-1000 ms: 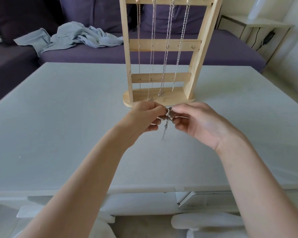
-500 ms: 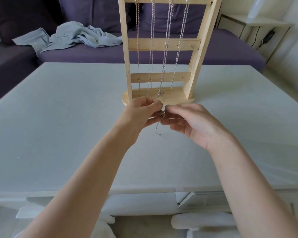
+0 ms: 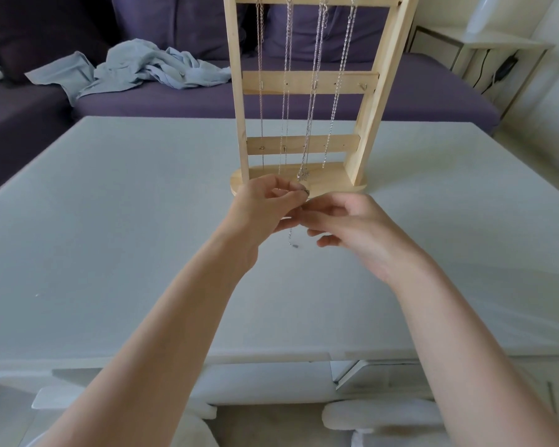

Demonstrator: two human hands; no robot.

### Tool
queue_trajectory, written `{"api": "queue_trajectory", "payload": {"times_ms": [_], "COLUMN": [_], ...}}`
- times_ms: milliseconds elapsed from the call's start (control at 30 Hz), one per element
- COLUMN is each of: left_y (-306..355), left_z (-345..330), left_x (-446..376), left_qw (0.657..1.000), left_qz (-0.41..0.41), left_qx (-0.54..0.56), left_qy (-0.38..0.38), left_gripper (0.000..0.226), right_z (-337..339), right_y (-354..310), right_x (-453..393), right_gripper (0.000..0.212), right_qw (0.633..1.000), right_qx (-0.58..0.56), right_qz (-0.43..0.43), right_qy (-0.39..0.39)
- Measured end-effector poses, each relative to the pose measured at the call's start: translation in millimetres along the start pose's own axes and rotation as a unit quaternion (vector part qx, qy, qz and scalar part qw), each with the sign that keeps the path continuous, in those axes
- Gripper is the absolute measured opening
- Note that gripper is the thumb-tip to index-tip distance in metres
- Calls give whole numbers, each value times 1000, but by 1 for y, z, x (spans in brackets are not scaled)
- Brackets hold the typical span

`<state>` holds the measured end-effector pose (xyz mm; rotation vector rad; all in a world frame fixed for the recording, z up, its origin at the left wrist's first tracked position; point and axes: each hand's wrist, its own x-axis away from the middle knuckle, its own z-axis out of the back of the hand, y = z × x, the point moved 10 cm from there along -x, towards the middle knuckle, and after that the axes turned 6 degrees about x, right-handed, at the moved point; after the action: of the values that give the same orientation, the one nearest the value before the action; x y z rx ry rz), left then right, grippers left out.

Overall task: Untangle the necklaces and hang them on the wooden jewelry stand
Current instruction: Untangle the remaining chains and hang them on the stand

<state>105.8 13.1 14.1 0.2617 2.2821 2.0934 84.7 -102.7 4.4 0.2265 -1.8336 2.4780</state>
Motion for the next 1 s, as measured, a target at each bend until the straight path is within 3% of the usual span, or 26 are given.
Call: {"api": "queue_trajectory", "payload": {"times_ms": [167, 333, 467, 667, 1000], "left_y": [-2, -8, -9, -2, 13], "left_z": [-2, 14, 12, 2, 13], "left_x": [2, 0, 1, 1, -1], "left_qw": [1000, 997, 995, 999, 998], "left_qz": [12, 43, 57, 26, -38], "left_qx": [15, 22, 64, 33, 25], "left_qy": [5, 58, 42, -2, 46], "left_gripper": [10, 7, 7, 11, 16], "right_z": [-1, 0, 4, 7, 29], "right_y": [-10, -17, -20, -21, -18], "right_x": [-1, -1, 1, 3, 3], "right_gripper": [3, 8, 14, 8, 9], "right_qw": [998, 996, 996, 991, 984], "right_qx": [32, 46, 11, -107, -139], "right_qz": [46, 71, 82, 76, 62], "right_qy": [18, 17, 22, 5, 89]}}
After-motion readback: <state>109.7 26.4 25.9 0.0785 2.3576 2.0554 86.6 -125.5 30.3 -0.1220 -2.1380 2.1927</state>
